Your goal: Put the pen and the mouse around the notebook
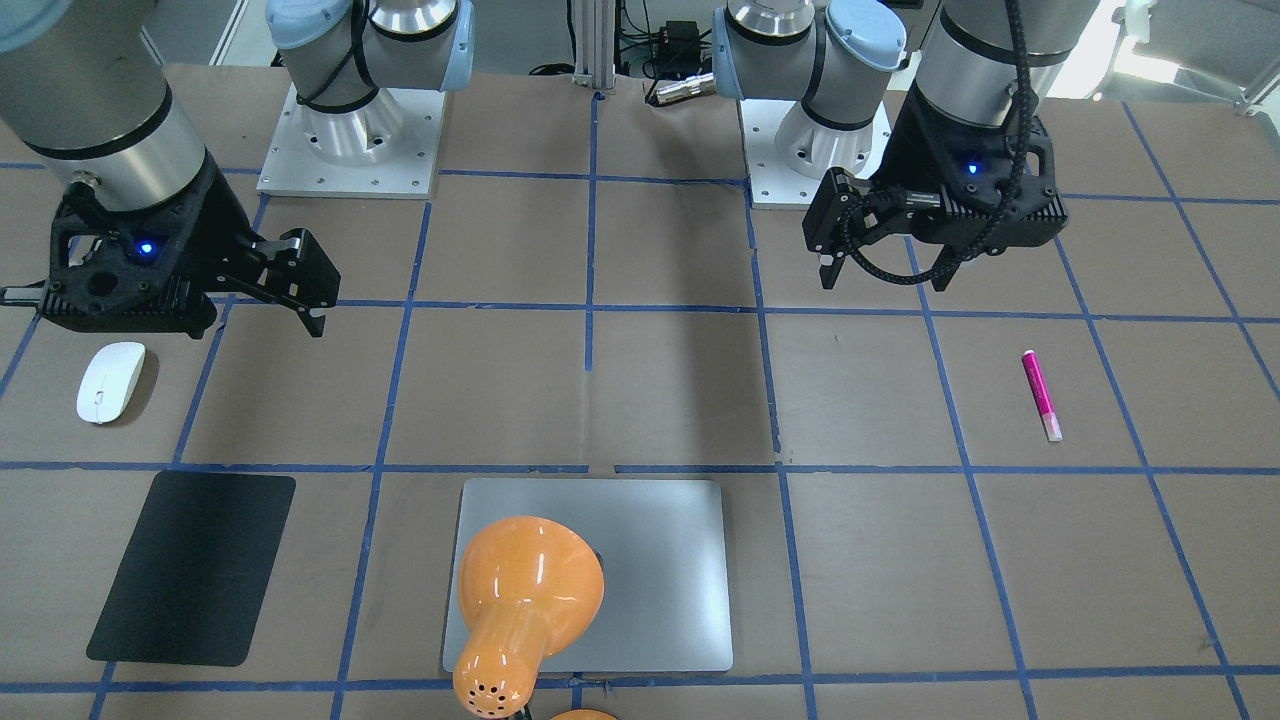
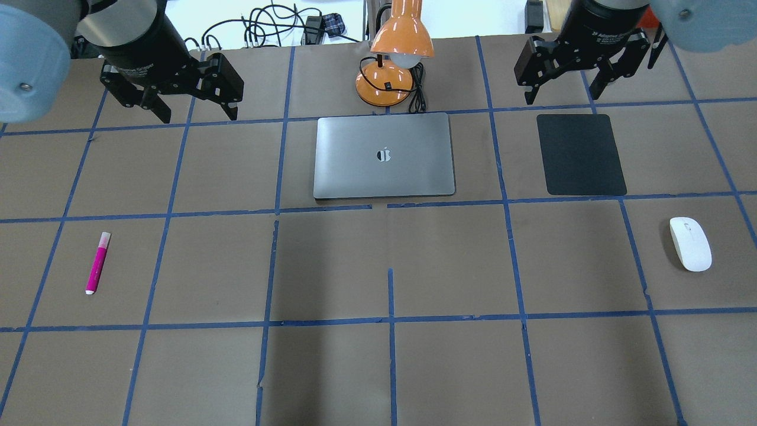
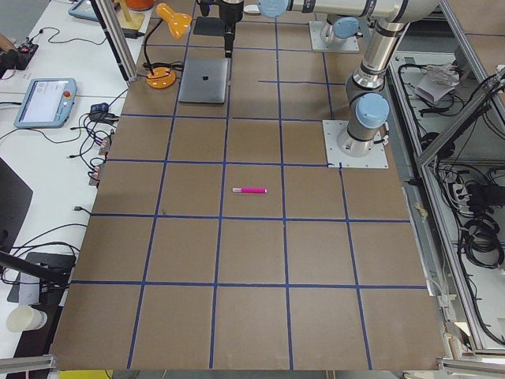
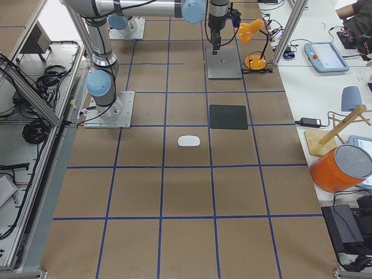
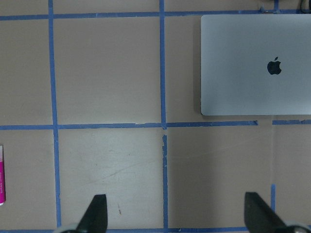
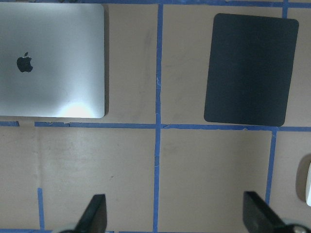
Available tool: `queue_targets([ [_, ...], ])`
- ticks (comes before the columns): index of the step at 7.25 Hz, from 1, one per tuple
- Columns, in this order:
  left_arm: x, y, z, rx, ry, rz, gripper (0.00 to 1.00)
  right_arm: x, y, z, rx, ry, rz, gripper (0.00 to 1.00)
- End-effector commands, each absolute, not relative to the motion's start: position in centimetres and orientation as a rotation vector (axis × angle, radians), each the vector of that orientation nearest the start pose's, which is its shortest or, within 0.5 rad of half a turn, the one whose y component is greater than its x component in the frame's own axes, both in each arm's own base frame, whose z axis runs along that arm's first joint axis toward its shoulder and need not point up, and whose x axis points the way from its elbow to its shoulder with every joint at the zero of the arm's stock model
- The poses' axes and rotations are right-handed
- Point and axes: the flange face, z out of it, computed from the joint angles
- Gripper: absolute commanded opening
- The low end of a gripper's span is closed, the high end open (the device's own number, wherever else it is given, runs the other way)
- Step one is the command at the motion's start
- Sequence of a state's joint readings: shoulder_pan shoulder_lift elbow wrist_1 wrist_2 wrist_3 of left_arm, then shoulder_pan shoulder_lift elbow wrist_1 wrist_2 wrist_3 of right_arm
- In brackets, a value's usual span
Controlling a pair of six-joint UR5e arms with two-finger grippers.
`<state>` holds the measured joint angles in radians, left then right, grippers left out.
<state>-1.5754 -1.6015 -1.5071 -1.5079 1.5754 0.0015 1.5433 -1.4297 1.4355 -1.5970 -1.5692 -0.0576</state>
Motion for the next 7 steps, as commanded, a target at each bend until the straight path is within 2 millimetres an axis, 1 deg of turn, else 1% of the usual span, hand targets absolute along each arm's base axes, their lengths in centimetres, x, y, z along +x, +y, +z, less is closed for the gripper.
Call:
queue_targets([
  [1, -13.5, -51.3, 51.1, 0.009, 3.133, -0.152, 1.00, 11.8, -55.7, 48.7, -0.039, 3.139, -0.043, 1.00],
  [2, -13.5, -51.3, 51.1, 0.009, 3.133, -0.152, 1.00, 11.8, -55.8, 48.4, -0.041, 3.141, -0.041, 1.00],
  [3, -13.5, -51.3, 51.1, 0.009, 3.133, -0.152, 1.00, 10.6, -56.3, 47.7, -0.058, 3.154, -0.030, 1.00],
  [4, -13.5, -51.2, 51.3, 0.012, 3.135, -0.156, 1.00, 7.7, -56.4, 47.5, 0.019, 3.155, 0.004, 1.00],
  [5, -13.1, -50.8, 51.5, 0.011, 3.129, -0.158, 1.00, 2.7, -57.1, 45.9, 0.103, 3.159, 0.043, 1.00],
  [6, -11.4, -50.1, 51.6, -0.036, 3.119, -0.110, 1.00, -3.5, -56.2, 42.2, 0.059, 3.130, 0.155, 1.00],
  [7, -5.6, -51.4, 50.0, -0.152, 3.117, -0.055, 1.00, -9.4, -54.6, 37.3, 0.048, 3.112, 0.173, 1.00],
])
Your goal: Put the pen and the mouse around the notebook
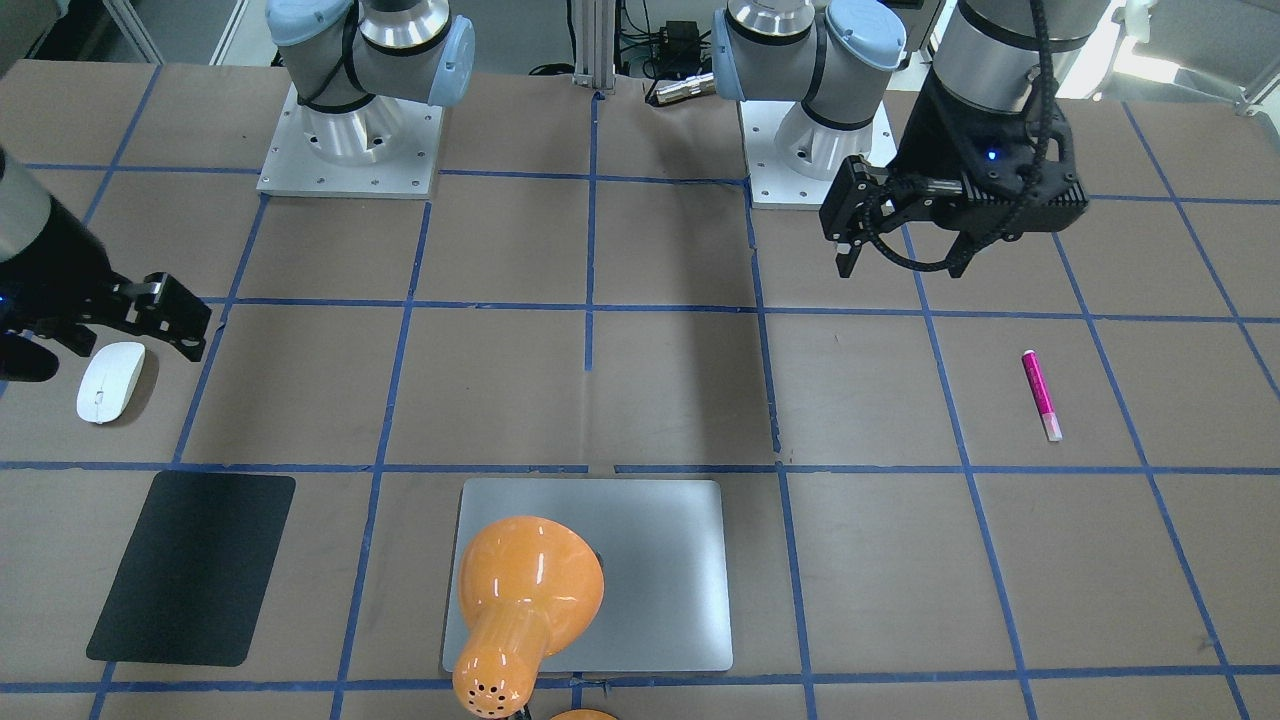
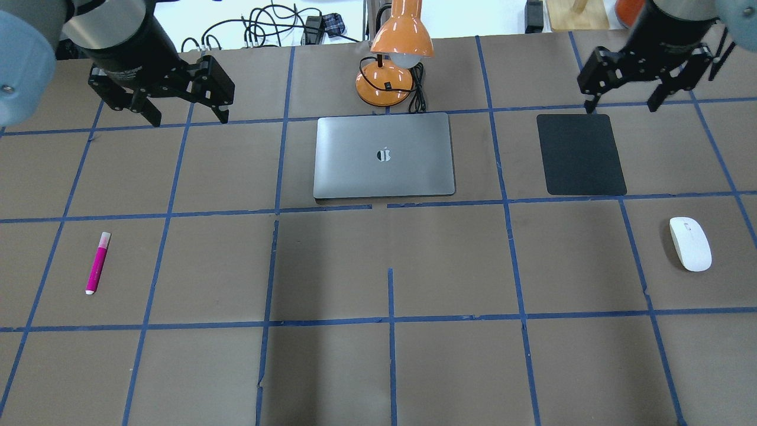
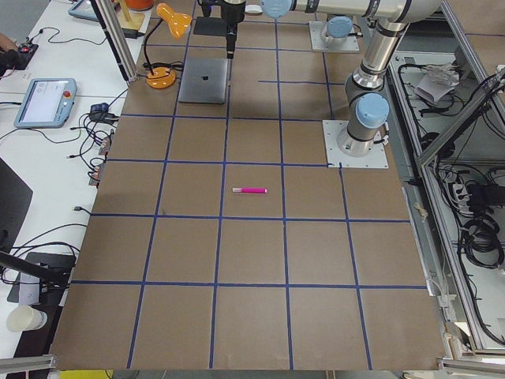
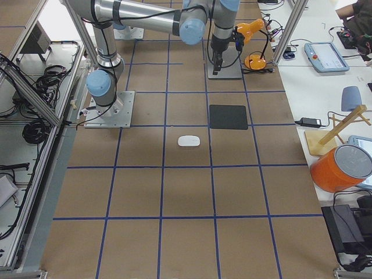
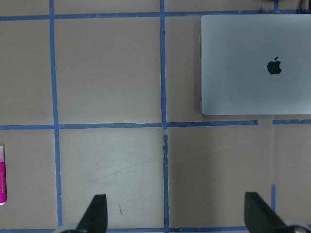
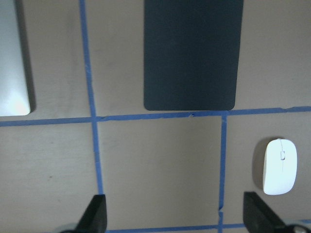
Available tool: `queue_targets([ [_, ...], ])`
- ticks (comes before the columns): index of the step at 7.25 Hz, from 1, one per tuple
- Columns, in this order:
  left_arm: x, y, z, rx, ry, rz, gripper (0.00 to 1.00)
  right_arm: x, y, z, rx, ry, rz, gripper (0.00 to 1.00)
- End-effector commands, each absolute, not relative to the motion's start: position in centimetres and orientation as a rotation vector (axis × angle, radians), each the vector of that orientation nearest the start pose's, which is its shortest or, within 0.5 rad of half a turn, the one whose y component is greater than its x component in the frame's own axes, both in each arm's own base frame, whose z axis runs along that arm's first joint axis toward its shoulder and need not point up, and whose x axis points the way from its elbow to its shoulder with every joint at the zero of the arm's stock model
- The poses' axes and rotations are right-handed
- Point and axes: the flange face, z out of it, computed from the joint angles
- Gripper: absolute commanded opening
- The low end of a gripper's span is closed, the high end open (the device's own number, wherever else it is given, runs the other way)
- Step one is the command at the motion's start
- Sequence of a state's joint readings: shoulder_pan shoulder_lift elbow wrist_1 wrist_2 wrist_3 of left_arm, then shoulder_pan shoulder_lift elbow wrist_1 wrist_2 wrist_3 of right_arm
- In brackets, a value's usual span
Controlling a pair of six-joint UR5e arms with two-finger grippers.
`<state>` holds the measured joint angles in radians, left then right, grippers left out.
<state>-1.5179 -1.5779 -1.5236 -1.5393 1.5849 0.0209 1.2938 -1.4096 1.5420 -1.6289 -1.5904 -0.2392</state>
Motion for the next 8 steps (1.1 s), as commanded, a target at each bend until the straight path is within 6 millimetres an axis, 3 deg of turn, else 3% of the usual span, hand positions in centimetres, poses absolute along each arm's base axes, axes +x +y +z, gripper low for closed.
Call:
queue_targets([
  [1, 2.8, -51.6, 46.9, -0.118, 3.134, 0.024, 1.00, -14.5, -53.8, 34.0, -0.004, 3.210, 0.033, 1.00],
  [2, 10.1, -51.4, 43.7, -0.073, 3.137, 0.005, 1.00, -18.8, -50.1, 29.0, -0.223, 3.181, 0.062, 1.00],
  [3, 14.6, -50.9, 39.0, 0.052, 3.142, 0.025, 1.00, -21.5, -47.5, 25.8, -0.222, 3.222, -0.019, 1.00],
  [4, 18.4, -50.0, 33.2, 0.190, 3.120, -0.013, 1.00, -20.5, -45.4, 21.7, -0.244, 3.197, 0.020, 1.00],
  [5, 21.3, -48.3, 27.1, 0.199, 3.093, -0.063, 1.00, -19.9, -44.5, 19.8, -0.265, 3.165, 0.071, 1.00],
  [7, 21.4, -46.9, 18.7, 0.196, 3.118, -0.025, 1.00, -20.1, -45.3, 18.5, -0.263, 3.127, 0.058, 1.00],
  [8, 21.8, -47.3, 17.2, 0.209, 3.130, 0.013, 1.00, -20.8, -46.0, 18.4, -0.256, 3.133, 0.058, 1.00],
])
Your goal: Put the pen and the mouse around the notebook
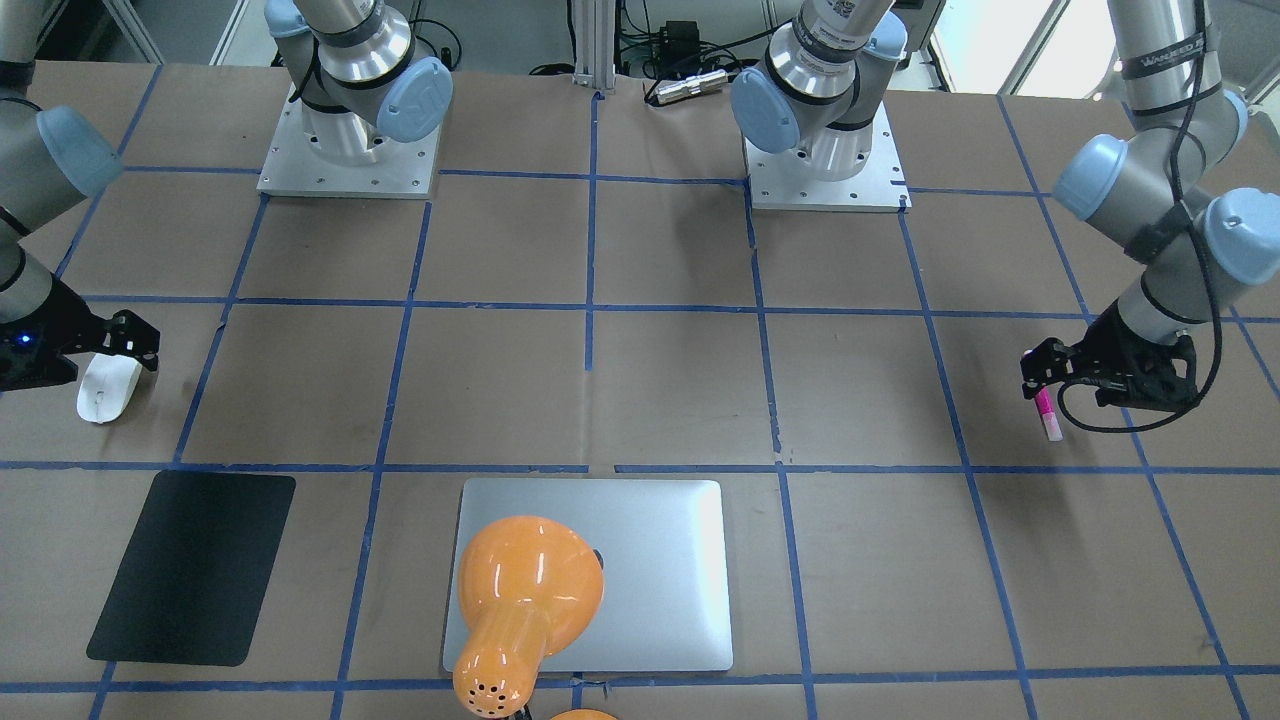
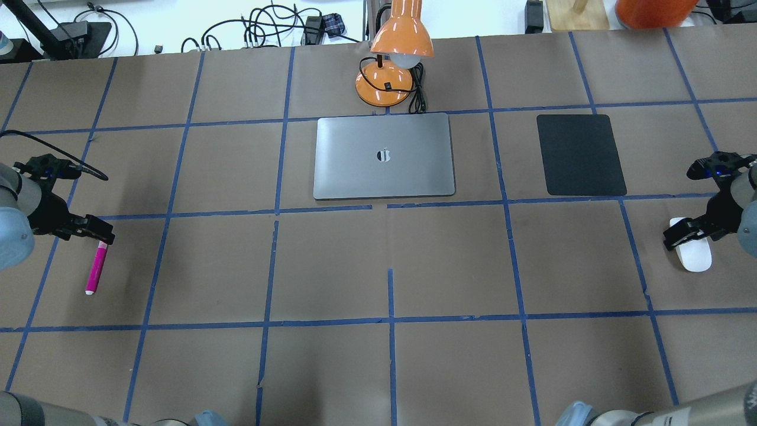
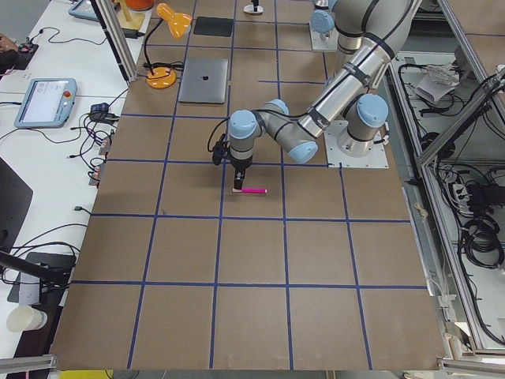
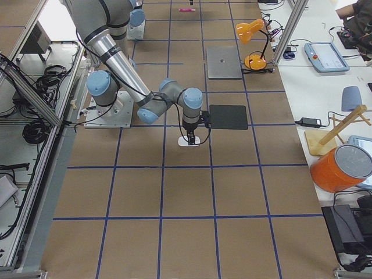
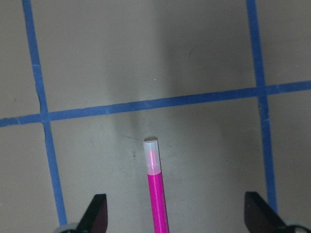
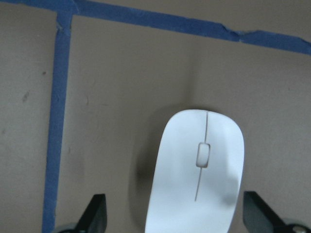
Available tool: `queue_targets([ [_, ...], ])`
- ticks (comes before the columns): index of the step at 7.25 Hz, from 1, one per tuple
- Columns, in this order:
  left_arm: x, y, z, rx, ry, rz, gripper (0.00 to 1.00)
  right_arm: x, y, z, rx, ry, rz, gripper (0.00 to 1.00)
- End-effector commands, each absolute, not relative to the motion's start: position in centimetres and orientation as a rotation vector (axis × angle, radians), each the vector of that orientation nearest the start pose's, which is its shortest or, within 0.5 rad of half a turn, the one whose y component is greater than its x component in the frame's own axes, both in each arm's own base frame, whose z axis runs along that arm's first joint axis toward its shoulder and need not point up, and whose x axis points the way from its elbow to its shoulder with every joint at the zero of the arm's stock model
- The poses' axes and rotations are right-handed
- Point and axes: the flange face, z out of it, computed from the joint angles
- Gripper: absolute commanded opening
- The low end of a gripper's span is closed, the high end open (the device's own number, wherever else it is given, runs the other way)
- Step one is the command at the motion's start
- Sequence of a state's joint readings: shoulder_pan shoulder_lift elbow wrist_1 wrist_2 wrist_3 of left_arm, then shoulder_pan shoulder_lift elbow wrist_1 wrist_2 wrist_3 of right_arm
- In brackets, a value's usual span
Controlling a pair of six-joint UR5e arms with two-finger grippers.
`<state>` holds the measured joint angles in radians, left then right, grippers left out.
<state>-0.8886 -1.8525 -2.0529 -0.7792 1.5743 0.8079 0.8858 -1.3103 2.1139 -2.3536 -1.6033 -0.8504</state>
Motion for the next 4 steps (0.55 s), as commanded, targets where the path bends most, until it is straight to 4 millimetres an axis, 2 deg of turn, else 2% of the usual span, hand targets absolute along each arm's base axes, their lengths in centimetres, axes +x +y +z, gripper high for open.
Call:
queue_targets([
  [1, 21.56, -46.97, 16.04, 0.208, 3.145, 0.046, 1.00, -21.10, -46.30, 18.62, -0.237, 3.138, 0.053, 1.00],
  [2, 21.85, -47.25, 15.93, 0.206, 3.142, 0.052, 0.92, -21.04, -46.33, 18.55, -0.196, 3.141, 0.054, 1.00],
  [3, 21.93, -47.30, 16.30, 0.203, 3.134, 0.044, 0.43, -21.18, -46.31, 18.70, -0.137, 3.156, 0.062, 1.00],
  [4, 21.94, -47.31, 16.63, 0.200, 3.129, 0.035, 0.06, -21.16, -46.26, 18.57, -0.136, 3.156, 0.067, 1.00],
])
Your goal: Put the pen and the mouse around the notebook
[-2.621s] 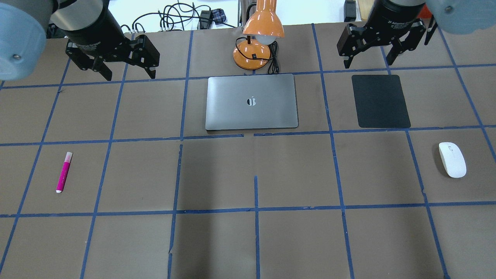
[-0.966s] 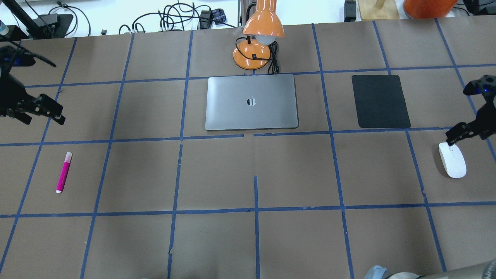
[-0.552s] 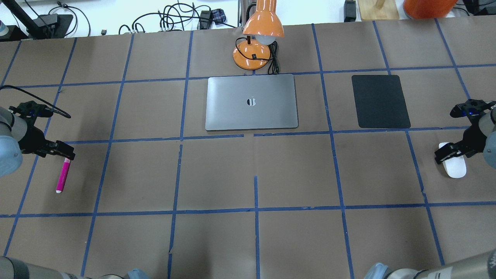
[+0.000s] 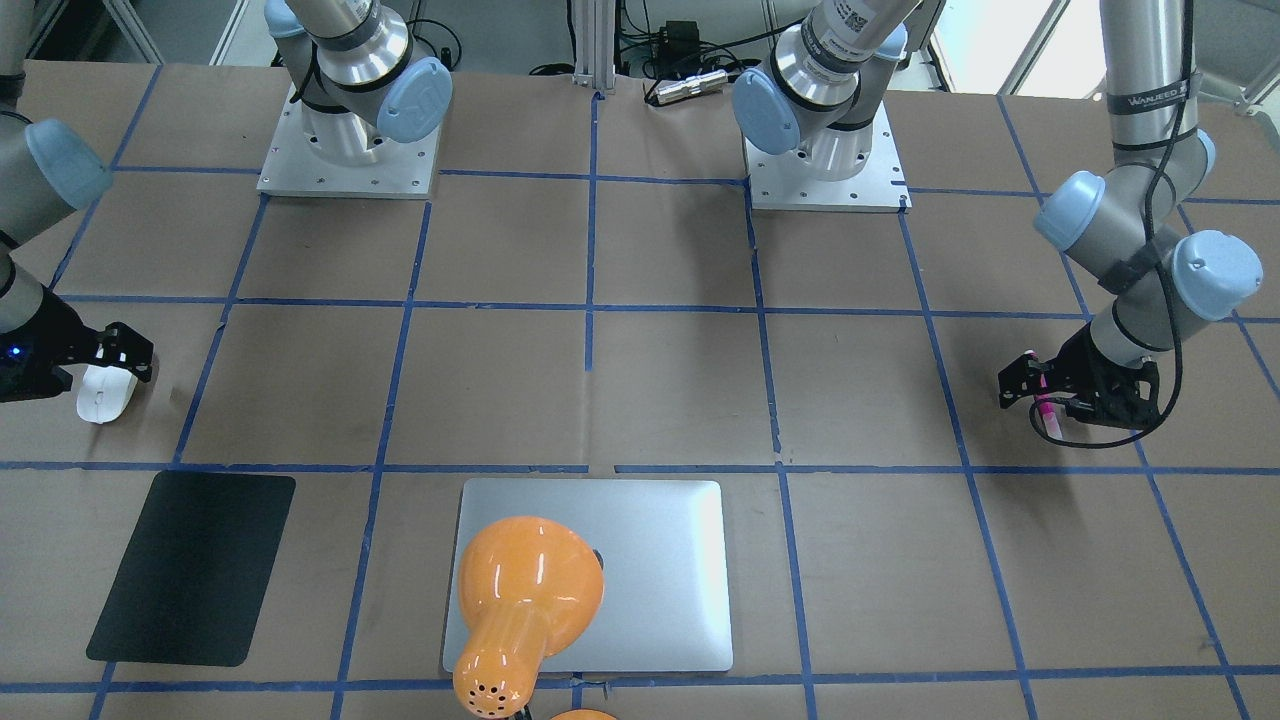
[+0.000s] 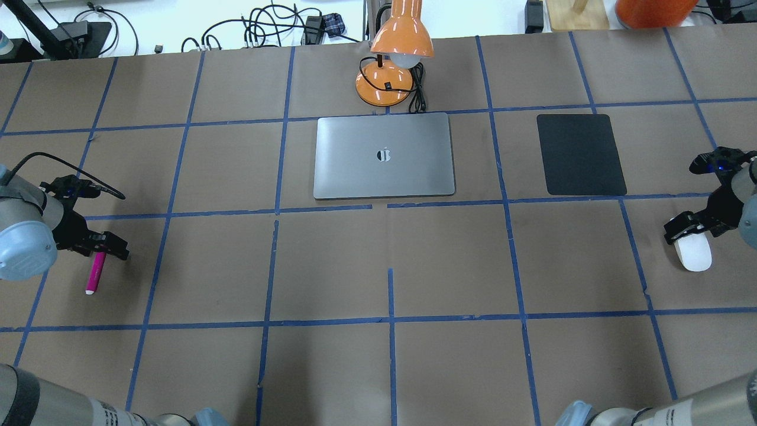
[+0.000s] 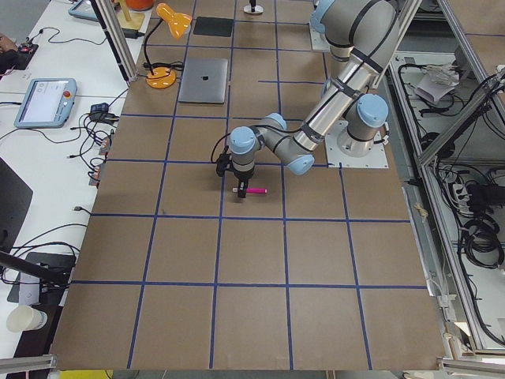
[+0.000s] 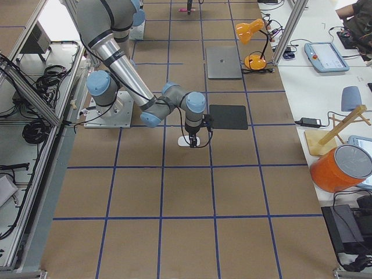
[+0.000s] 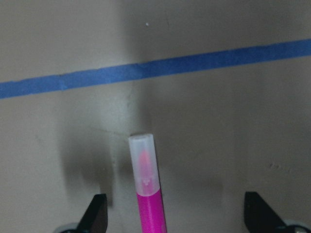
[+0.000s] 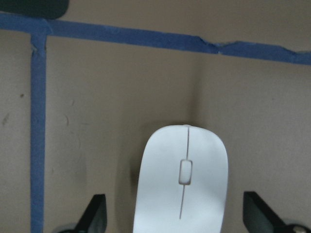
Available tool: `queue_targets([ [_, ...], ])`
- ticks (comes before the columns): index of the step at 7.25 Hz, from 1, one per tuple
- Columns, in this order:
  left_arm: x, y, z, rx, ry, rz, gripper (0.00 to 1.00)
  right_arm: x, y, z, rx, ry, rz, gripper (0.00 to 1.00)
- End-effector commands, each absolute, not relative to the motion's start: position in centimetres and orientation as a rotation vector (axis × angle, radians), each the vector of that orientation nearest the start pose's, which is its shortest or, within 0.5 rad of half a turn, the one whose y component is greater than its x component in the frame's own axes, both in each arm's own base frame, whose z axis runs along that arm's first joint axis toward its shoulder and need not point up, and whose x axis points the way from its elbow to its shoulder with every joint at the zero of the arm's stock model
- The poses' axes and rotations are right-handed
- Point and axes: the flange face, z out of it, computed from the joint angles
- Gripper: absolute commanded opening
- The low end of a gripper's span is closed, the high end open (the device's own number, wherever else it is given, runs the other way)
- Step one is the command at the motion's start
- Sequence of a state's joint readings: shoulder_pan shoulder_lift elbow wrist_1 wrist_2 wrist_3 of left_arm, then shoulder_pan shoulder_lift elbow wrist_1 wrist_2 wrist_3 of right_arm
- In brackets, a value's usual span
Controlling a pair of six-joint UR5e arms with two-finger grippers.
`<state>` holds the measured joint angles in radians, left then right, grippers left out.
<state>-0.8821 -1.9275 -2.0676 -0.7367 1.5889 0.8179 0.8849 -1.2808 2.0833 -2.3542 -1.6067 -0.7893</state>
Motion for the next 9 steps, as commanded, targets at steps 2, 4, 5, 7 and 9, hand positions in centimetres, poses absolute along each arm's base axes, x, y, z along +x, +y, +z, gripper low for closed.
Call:
queue_targets([
  [2, 21.9, -47.3, 17.0, 0.200, 3.129, 0.022, 0.00, -21.1, -46.1, 18.5, -0.134, 3.158, 0.074, 0.64],
  [4, 21.8, -47.4, 17.7, 0.199, 3.127, -0.004, 0.00, -21.0, -46.0, 18.3, -0.134, 3.153, 0.083, 0.53],
  [5, 21.6, -47.9, 18.2, 0.189, 3.123, -0.004, 0.00, -21.0, -46.0, 18.5, -0.134, 3.157, 0.082, 0.47],
  [7, 18.7, -49.5, 21.5, -0.160, 3.205, 0.072, 0.00, -20.7, -46.4, 21.0, -0.022, 3.229, 0.086, 0.33],
  [9, 9.6, -52.5, 25.2, -0.664, 3.200, 0.115, 0.00, -17.9, -49.0, 24.2, -0.096, 3.272, 0.016, 0.25],
])
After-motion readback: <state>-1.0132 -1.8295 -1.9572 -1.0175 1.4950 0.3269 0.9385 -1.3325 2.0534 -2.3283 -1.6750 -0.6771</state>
